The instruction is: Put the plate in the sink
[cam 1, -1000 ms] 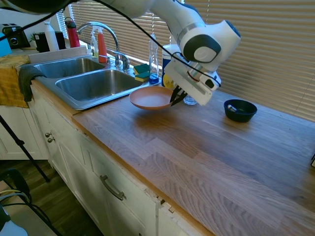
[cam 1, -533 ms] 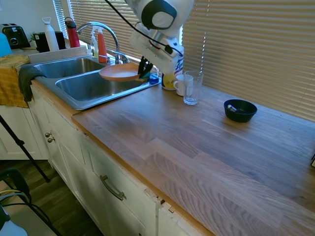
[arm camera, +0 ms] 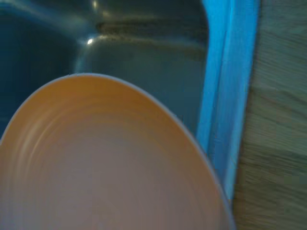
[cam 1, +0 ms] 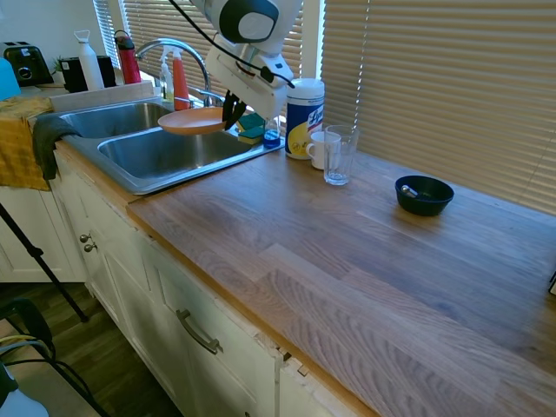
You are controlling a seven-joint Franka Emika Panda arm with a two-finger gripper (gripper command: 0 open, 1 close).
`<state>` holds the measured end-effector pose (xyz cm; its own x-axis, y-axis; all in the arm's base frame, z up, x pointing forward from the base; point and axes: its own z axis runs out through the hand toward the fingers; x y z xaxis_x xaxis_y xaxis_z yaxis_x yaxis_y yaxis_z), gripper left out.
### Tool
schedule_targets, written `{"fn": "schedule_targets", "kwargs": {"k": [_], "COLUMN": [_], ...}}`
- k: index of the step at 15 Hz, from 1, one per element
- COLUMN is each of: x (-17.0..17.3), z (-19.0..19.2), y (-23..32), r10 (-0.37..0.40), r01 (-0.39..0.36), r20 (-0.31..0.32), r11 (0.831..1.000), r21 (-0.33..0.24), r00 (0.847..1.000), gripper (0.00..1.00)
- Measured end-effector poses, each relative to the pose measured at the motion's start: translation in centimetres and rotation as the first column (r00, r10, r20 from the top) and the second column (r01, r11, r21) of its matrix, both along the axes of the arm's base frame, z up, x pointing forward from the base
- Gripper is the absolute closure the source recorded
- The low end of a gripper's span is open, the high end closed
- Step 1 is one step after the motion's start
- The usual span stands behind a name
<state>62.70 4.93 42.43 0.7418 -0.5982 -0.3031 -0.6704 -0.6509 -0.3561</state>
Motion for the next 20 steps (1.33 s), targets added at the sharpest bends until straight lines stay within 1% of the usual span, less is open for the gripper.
{"fn": "schedule_targets", "kwargs": {"k": [2,4,6,8,10,13,15,16,18,20], "x": [0.3,1.0,2.4,4.4,6.2,7.8,8.5,8.7,9.5,10.1], "z": [-0.8,-2.0,-3.6,-5.9,-9.0,-14.2,-17.0,-17.6,-18.0,-18.1], "y": [4.3,9.0,13.8,17.2,19.1,20.9,21.9,22.3,22.8,22.8], "r10": [0.036,0.077,0.112,0.139,0.156,0.198,0.208,0.208,0.206,0.207], "r01": [-0.036,-0.076,-0.108,-0.133,-0.149,-0.202,-0.224,-0.229,-0.234,-0.235], "r20": [0.024,0.046,0.048,0.042,0.025,-0.042,-0.089,-0.107,-0.125,-0.127], "r11": [0.999,0.997,0.992,0.984,0.974,0.953,0.941,0.938,0.935,0.933], "r21": [-0.004,-0.027,-0.066,-0.121,-0.170,-0.226,-0.255,-0.262,-0.268,-0.271], "r00": [0.999,0.996,0.993,0.989,0.987,0.979,0.974,0.972,0.970,0.970], "gripper": [1.00,1.00,1.00,1.00,1.00,1.00,1.00,0.00,0.00,0.00]}}
